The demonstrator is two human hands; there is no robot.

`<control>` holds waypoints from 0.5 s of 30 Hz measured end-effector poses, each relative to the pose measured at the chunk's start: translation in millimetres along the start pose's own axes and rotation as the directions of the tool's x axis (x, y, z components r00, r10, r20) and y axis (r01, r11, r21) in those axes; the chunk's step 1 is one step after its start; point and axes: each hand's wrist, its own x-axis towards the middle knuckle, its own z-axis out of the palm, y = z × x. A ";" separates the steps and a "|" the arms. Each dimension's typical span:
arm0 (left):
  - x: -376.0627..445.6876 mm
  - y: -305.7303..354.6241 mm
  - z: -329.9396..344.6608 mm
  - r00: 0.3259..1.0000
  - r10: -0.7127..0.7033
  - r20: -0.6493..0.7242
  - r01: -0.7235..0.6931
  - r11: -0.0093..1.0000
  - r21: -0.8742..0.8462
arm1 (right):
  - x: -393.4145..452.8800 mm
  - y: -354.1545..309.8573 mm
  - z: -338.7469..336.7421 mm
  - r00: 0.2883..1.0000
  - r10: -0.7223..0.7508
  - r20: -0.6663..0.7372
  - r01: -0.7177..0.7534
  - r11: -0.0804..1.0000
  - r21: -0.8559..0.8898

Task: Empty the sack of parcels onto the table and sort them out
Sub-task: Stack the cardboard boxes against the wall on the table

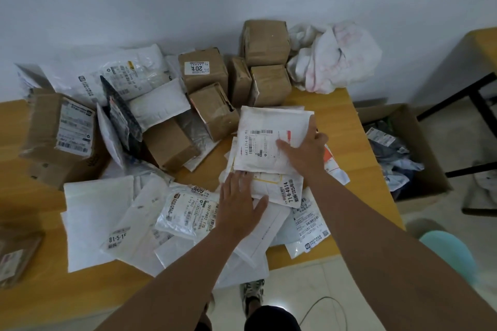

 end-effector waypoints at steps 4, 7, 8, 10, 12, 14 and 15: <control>-1.2 -0.8 -3.4 0.997 0.063 0.041 -0.062 0.998 -0.034 | -4.8 33.7 -17.6 0.999 0.037 -0.035 -0.039 0.996 -0.081; -0.3 5.9 -11.0 0.997 0.060 0.058 -0.060 0.998 -0.007 | -9.0 38.6 -28.7 0.983 0.177 -0.055 -0.184 0.963 -0.198; 0.1 8.0 -13.6 0.998 0.044 0.051 -0.044 0.999 -0.001 | -12.2 37.3 -28.9 0.974 0.211 -0.081 -0.225 0.942 -0.249; 0.8 8.4 -20.0 1.000 0.009 0.019 -0.010 1.000 0.028 | -20.3 32.0 -24.3 0.978 0.125 -0.170 -0.174 0.931 -0.320; 1.0 6.4 -24.2 1.000 -0.023 -0.011 0.023 0.998 0.062 | -26.5 27.1 -17.2 0.978 -0.120 -0.170 0.044 0.919 -0.391; -0.3 1.9 -29.8 0.999 -0.053 -0.004 0.053 0.995 0.088 | -26.3 22.1 -9.0 0.972 -0.234 -0.005 0.207 0.870 -0.448; -0.6 -0.4 -30.8 0.998 -0.059 0.018 0.057 0.993 0.103 | -24.8 22.5 -5.4 0.972 -0.215 0.093 0.233 0.845 -0.481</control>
